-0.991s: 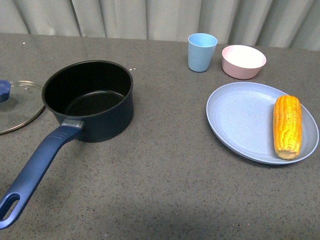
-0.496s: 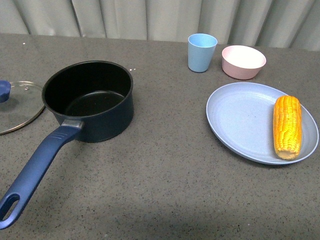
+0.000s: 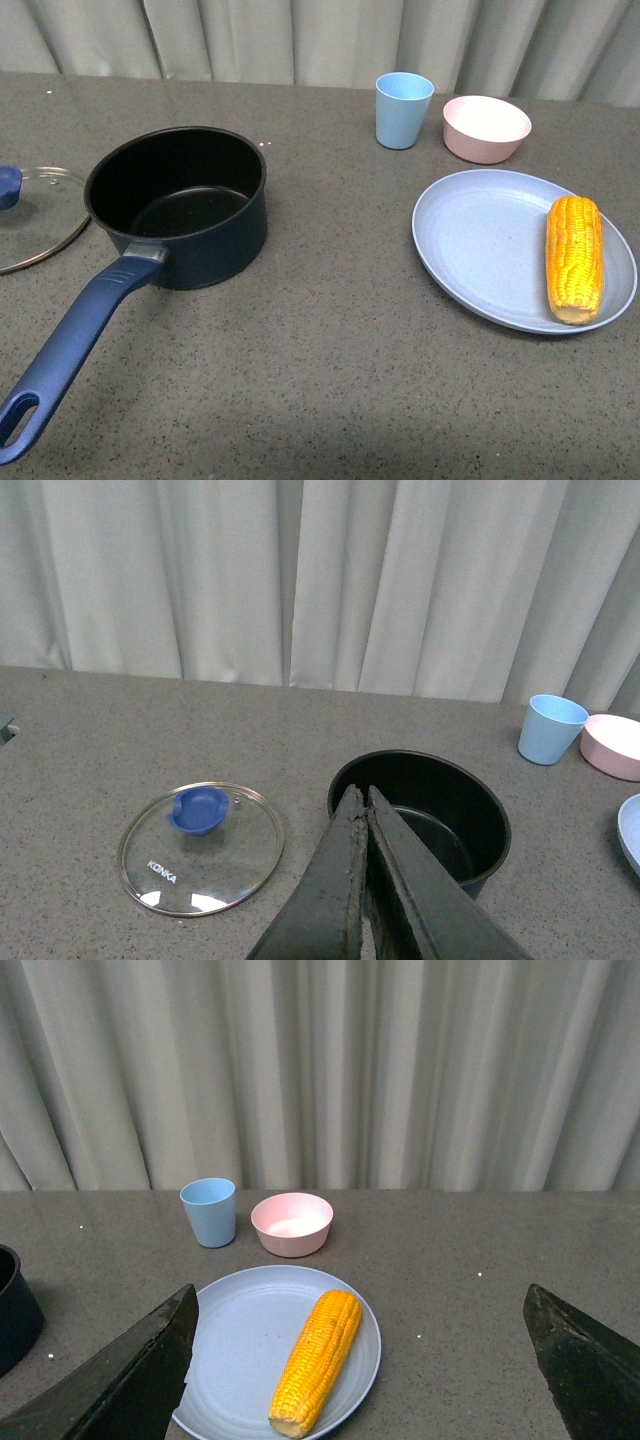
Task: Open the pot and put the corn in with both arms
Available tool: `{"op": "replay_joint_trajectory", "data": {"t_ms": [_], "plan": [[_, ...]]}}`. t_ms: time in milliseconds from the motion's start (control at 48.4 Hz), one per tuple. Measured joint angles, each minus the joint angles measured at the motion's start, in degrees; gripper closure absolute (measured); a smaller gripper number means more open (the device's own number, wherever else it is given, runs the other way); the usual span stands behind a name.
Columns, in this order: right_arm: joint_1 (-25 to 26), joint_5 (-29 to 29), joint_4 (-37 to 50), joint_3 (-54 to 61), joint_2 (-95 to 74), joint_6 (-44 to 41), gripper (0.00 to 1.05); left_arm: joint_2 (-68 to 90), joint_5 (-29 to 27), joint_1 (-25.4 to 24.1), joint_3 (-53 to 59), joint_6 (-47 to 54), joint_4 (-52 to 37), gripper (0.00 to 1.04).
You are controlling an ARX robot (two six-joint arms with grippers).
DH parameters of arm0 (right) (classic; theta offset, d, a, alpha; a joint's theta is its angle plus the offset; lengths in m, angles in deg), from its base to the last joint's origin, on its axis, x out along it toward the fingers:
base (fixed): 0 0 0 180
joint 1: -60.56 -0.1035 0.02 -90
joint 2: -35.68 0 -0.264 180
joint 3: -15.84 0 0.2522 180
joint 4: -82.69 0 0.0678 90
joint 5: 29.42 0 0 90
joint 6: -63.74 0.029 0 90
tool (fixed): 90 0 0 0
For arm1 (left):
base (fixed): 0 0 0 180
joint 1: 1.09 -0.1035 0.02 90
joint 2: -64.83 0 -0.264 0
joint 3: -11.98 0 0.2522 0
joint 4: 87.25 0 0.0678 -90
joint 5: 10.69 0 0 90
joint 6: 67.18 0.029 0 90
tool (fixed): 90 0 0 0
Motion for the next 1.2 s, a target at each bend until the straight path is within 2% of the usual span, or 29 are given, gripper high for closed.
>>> {"op": "replay_joint_trajectory", "data": {"t_ms": [578, 682, 806, 826, 847, 888, 930, 971, 1074, 1198], "plan": [[0.0, 0.0, 0.0, 0.0, 0.0, 0.0, 0.09, -11.0, 0.0, 0.0, 0.0, 0.0, 11.0, 1.01], [0.0, 0.0, 0.0, 0.0, 0.0, 0.0, 0.09, -17.9, 0.0, 0.0, 0.0, 0.0, 19.7, 1.01], [0.0, 0.0, 0.0, 0.0, 0.0, 0.0, 0.09, -20.8, 0.0, 0.0, 0.0, 0.0, 21.0, 1.01], [-0.7, 2.1, 0.4, 0.0, -0.3, -0.8, 0.09, -20.8, 0.0, 0.0, 0.0, 0.0, 21.1, 0.98], [-1.8, 6.6, 1.5, 0.0, -0.9, -2.0, 0.09, -20.8, 0.0, 0.0, 0.0, 0.0, 21.1, 0.94], [-5.0, 19.3, 5.5, 0.0, -4.0, -5.0, 0.09, -20.8, 0.0, 0.0, 0.0, 0.0, 21.2, 0.83], [-4.7, 24.4, 8.0, 0.0, -7.1, -6.3, 0.09, -20.8, 0.0, 0.1, 0.0, 0.0, 21.2, 0.75], [-3.2, 24.6, 11.5, 0.0, -10.7, -6.9, 0.09, -20.8, 0.0, 0.1, 0.0, 0.0, 21.2, 0.66], [1.0, 18.7, 20.0, -0.7, -22.6, -6.4, 0.09, -20.8, 0.0, 0.1, 0.0, 0.0, 21.2, 0.44], [3.3, 13.0, 25.8, -4.4, -36.0, -4.0, 0.09, -20.8, 0.0, 0.1, 0.0, 0.0, 21.2, 0.24]]}}
